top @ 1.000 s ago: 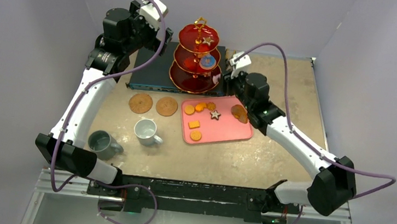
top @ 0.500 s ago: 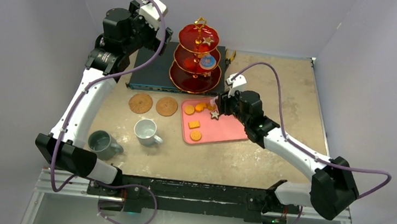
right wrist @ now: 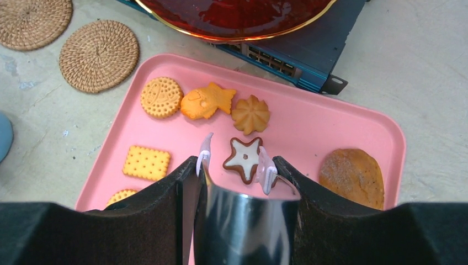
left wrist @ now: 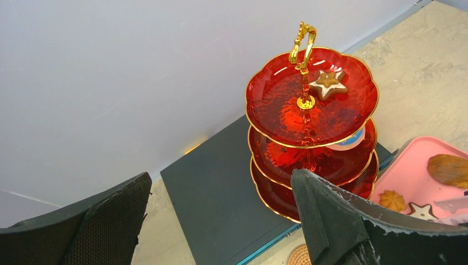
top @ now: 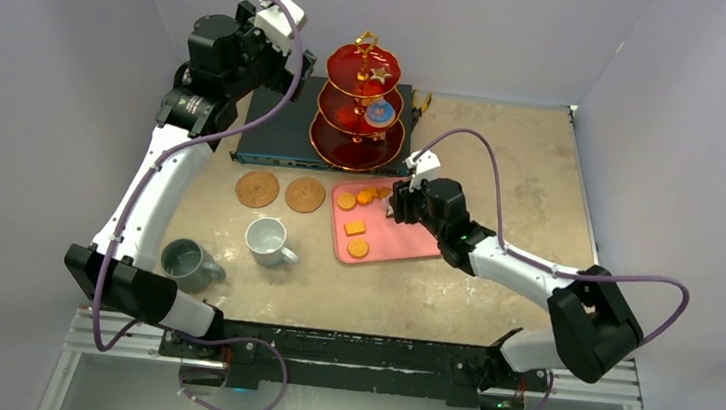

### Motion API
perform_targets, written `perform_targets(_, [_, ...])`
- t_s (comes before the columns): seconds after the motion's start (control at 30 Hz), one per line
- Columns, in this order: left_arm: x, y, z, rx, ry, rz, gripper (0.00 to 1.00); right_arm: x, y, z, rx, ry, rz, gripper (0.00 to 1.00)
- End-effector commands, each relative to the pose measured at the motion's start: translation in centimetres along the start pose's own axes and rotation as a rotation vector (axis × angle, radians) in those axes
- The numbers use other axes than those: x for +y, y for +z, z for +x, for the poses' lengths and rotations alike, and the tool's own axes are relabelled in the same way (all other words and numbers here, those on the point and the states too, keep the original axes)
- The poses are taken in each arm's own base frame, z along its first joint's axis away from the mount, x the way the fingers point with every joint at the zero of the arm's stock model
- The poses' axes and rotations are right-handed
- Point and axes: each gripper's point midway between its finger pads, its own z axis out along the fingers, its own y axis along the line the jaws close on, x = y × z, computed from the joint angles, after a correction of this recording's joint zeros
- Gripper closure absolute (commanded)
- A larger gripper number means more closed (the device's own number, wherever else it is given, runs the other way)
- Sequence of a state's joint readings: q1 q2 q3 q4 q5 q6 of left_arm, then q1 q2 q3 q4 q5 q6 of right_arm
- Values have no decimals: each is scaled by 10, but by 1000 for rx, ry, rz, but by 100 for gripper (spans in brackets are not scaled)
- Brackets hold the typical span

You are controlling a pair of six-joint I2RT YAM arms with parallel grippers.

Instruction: Serve the afternoon tea

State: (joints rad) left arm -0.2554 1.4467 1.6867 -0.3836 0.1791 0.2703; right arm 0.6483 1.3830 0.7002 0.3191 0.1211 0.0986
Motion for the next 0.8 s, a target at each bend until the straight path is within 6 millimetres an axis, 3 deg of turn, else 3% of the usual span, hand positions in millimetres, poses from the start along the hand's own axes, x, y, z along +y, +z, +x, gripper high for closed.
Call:
perform_targets(0.0, [7, -6, -23, -62, -10, -16, 1, 0, 4, -13, -69, 19, 18, 48])
perform_targets(0.77, [7, -8, -30, -75, -6, -14, 1, -13, 23, 14, -40, 28, 99, 46])
